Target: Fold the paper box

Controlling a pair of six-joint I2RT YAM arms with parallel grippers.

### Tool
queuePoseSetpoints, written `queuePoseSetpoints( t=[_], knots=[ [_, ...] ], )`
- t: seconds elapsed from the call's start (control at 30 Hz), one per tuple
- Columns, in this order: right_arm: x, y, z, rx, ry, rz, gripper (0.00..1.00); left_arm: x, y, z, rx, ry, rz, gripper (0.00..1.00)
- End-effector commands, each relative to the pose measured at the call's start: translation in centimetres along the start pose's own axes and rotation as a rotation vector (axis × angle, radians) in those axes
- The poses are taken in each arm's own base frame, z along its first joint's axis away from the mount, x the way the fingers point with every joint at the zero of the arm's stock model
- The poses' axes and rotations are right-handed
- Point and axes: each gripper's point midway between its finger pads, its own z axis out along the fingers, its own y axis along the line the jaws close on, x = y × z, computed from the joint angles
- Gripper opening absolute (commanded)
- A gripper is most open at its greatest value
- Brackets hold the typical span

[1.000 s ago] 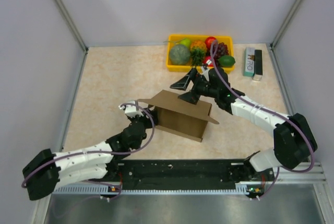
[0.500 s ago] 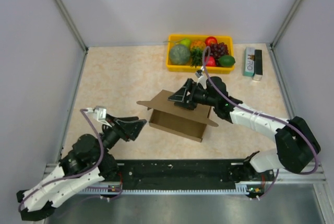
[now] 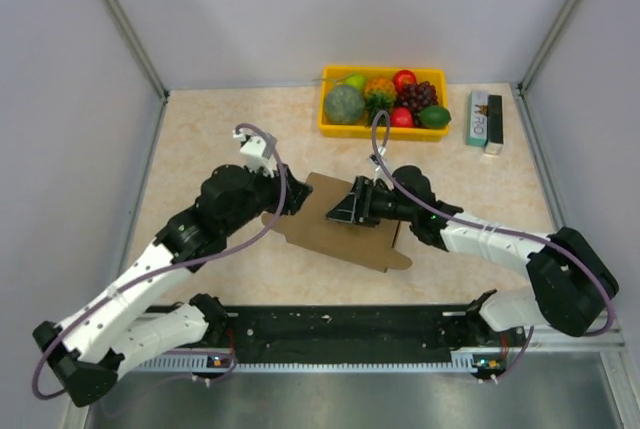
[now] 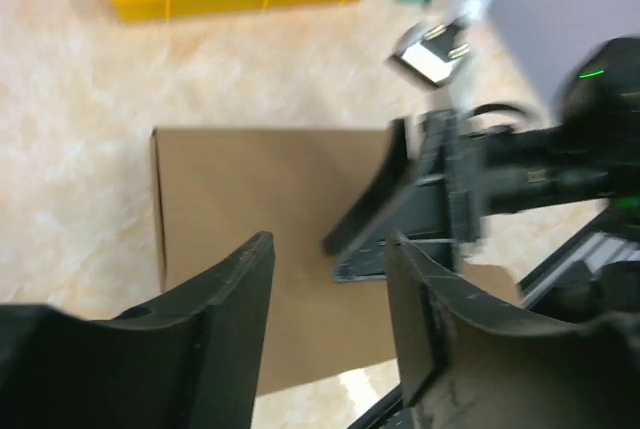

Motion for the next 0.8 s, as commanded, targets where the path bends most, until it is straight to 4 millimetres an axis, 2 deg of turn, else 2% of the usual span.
queuePoseSetpoints(
  t=[0.0,0.07,0.13,0.23,0.3,0.37,0.4,0.43,0.47,0.5,0.53,0.6,0.7,0.77],
  knots=[
    [0.3,0.0,-0.6,-0.004,-0.004,-0.094,0.6,3.5,1.9,3.5,0.084,0.101,-0.045,0.5],
    [0.4,0.0,-0.6,-0.004,0.004,-0.106,0.6,4.8,3.1,4.3,0.055,0.129,-0.046,0.45],
    [0.4,0.0,-0.7,0.0,0.018,-0.117,0.6,6.6,4.2,4.8,0.015,0.187,-0.037,0.45],
    [0.1,0.3,-1.2,0.031,0.015,-0.141,0.61,7.5,6.0,4.5,-0.071,0.195,-0.044,0.6],
    [-0.5,-0.1,-2.3,0.098,-0.009,-0.152,0.64,6.8,6.1,4.0,-0.068,0.145,-0.043,0.78],
    [-0.9,0.0,-3.2,0.152,-0.017,-0.163,0.7,7.0,7.3,3.8,-0.102,0.162,-0.055,0.84],
    [-0.5,-1.9,-4.2,0.266,-0.003,-0.136,0.72,7.8,7.1,4.1,-0.073,0.212,-0.062,0.87],
    [-0.6,-2.0,-5.3,0.313,-0.004,-0.138,0.76,7.8,7.5,4.2,-0.06,0.234,-0.081,0.87],
    [-1.0,-1.8,-6.0,0.345,-0.011,-0.144,0.78,8.6,7.7,4.3,-0.05,0.282,-0.091,0.87],
    [-1.4,-2.5,-6.9,0.404,-0.035,-0.149,0.81,9.3,8.1,4.7,-0.041,0.327,-0.109,0.89],
    [-0.9,-2.8,-8.5,0.45,-0.024,-0.148,0.86,9.4,8.3,4.8,-0.041,0.339,-0.11,0.89],
    [-1.1,-3.2,-10.0,0.491,-0.061,-0.139,0.92,9.7,8.3,5.2,0.0,0.347,-0.109,0.89],
    [-1.0,-3.3,-12.4,0.458,-0.101,-0.054,0.96,10.1,8.6,5.6,0.022,0.378,-0.12,0.86],
    [-0.7,-3.7,-13.2,0.43,-0.115,0.007,0.98,10.9,8.5,5.9,0.045,0.412,-0.133,0.79]
  ],
)
